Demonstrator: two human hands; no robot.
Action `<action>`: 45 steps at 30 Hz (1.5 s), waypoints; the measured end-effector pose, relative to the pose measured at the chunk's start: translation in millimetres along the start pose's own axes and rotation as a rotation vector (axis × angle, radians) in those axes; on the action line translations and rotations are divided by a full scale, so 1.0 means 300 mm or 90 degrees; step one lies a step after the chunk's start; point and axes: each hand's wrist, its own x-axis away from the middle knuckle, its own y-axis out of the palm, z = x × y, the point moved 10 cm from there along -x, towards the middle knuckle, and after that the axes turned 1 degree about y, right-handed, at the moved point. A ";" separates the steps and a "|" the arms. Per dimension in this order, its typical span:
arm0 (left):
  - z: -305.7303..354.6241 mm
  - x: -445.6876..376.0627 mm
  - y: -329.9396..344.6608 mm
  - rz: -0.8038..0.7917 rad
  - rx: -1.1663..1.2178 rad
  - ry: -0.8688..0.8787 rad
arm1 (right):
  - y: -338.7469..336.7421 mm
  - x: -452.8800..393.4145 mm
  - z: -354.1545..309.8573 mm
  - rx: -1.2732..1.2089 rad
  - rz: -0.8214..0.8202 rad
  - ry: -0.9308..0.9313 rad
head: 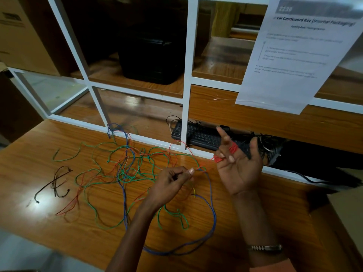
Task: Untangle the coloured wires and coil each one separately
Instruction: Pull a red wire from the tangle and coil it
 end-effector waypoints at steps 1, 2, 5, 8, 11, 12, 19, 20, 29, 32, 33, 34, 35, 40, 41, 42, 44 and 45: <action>0.003 0.002 0.009 -0.011 0.006 -0.004 | -0.024 0.002 -0.029 0.037 0.056 -0.035; 0.009 0.004 0.016 -0.018 0.012 -0.008 | -0.049 0.003 -0.056 0.087 0.110 -0.066; 0.035 0.008 0.019 -0.028 0.026 0.003 | -0.080 0.009 -0.105 0.299 0.214 -0.097; 0.094 0.013 0.007 -0.023 0.051 0.035 | -0.109 0.005 -0.063 0.575 0.273 0.019; 0.141 0.000 -0.020 -0.001 0.062 0.058 | -0.147 0.027 0.035 0.751 0.251 0.208; 0.149 -0.007 -0.033 0.015 0.065 0.067 | -0.148 0.040 0.071 0.765 0.228 0.259; 0.122 -0.025 -0.132 0.178 0.093 0.064 | -0.056 0.074 0.262 0.742 0.047 0.393; 0.117 -0.023 -0.141 0.188 0.096 0.063 | -0.054 0.076 0.287 0.746 0.024 0.407; 0.067 0.003 -0.147 0.207 0.126 0.054 | 0.079 0.054 0.307 0.158 -0.160 0.379; 0.041 0.011 -0.153 0.199 0.118 0.029 | 0.062 -0.009 0.145 0.017 -0.089 0.165; 0.038 0.014 -0.149 0.189 0.115 0.029 | 0.041 -0.017 0.088 -0.014 -0.053 0.100; 0.035 0.018 -0.147 0.183 0.111 0.029 | 0.015 -0.019 0.036 -0.033 -0.014 0.039; 0.033 0.021 -0.146 0.182 0.109 0.025 | -0.015 -0.018 -0.007 -0.042 0.030 -0.011; 0.024 0.013 -0.101 0.126 0.087 0.012 | -0.101 0.009 -0.079 0.022 0.178 -0.107; 0.031 0.013 -0.086 0.102 0.079 0.014 | -0.108 0.009 -0.077 0.079 0.200 -0.108; 0.036 0.013 -0.075 0.080 0.072 0.017 | -0.109 0.009 -0.077 0.152 0.219 -0.106; 0.046 0.012 -0.065 0.053 0.071 0.025 | -0.109 0.006 -0.072 0.309 0.237 -0.099; 0.050 0.009 -0.068 0.054 0.075 0.029 | -0.104 0.007 -0.061 0.381 0.238 -0.080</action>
